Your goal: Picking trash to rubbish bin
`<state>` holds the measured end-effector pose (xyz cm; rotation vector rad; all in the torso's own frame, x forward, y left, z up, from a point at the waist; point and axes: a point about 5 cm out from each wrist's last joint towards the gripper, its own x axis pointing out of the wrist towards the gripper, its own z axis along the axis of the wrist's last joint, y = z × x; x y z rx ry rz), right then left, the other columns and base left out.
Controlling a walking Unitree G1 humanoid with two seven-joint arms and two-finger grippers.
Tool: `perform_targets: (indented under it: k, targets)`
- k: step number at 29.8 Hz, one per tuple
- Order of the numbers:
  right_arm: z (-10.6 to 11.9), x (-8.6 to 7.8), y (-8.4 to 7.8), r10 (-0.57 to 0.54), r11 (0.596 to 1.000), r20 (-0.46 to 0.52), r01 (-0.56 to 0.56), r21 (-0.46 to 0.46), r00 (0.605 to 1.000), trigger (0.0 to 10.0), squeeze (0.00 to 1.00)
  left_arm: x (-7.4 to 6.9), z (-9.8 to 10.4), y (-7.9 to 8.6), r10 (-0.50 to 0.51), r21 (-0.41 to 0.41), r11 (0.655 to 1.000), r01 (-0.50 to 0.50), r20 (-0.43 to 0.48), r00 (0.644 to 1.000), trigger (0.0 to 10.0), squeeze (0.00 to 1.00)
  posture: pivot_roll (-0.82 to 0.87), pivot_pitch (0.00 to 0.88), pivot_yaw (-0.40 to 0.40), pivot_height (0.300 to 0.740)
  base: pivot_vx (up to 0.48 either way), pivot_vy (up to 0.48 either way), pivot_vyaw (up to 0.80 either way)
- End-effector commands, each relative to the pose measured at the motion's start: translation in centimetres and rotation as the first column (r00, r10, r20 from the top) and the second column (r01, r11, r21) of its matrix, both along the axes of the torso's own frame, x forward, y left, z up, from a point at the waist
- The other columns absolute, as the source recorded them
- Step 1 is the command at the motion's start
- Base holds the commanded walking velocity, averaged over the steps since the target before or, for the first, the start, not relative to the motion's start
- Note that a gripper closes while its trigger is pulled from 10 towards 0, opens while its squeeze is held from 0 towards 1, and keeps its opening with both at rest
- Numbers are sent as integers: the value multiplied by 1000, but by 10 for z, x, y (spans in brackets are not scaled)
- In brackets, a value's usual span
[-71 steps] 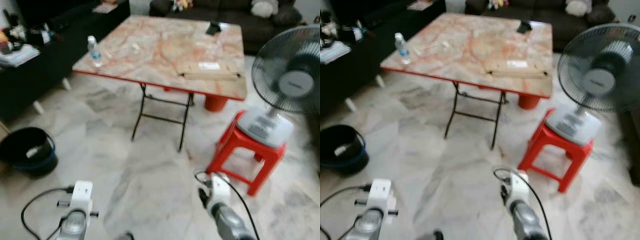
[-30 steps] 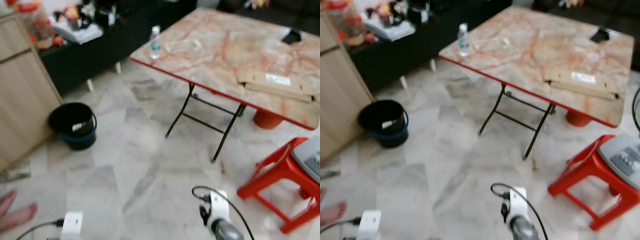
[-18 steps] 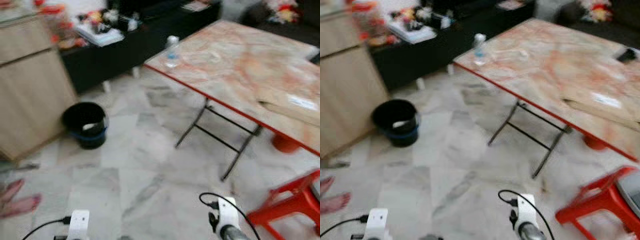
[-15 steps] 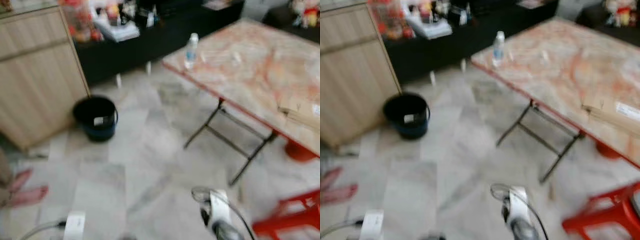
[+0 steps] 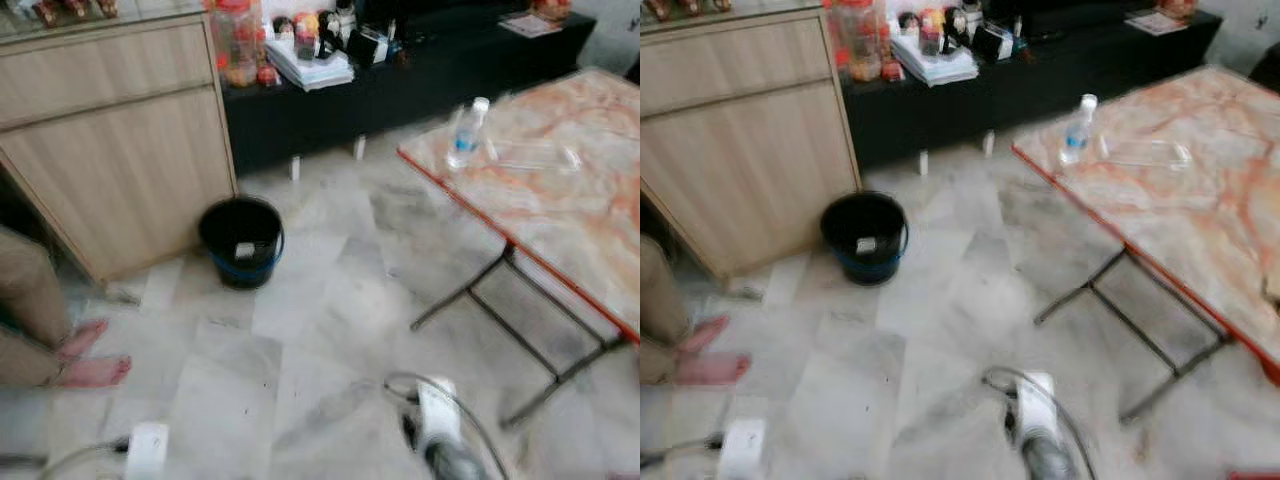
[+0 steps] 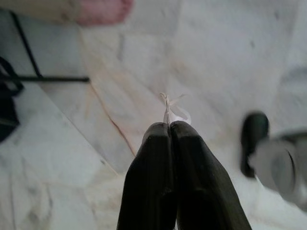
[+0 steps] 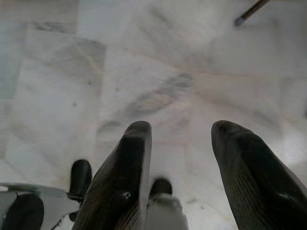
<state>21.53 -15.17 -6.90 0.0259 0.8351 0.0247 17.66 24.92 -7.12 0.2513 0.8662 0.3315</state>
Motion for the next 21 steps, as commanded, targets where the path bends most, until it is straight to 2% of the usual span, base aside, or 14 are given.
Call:
perform_targets:
  k: [1,3,21]
  targets:
    - [-4,-8,-13,-19,999,-22,18,-28,1000,10000,0,-5,-5,-7,1,-26,1000,-2,-19,1000,10000,0,118,140,-40,740,356,0,450]
    - [-4,-8,-12,-19,999,-24,18,-28,1000,10000,0,-5,-5,-7,1,-25,1000,-1,-19,1000,10000,0,117,139,-38,740,360,0,450]
    - [-4,-7,-9,-34,999,-21,33,-7,999,10000,0,-4,-3,-3,-14,-14,1000,13,-18,1000,10000,0,122,108,-20,740,359,0,0]
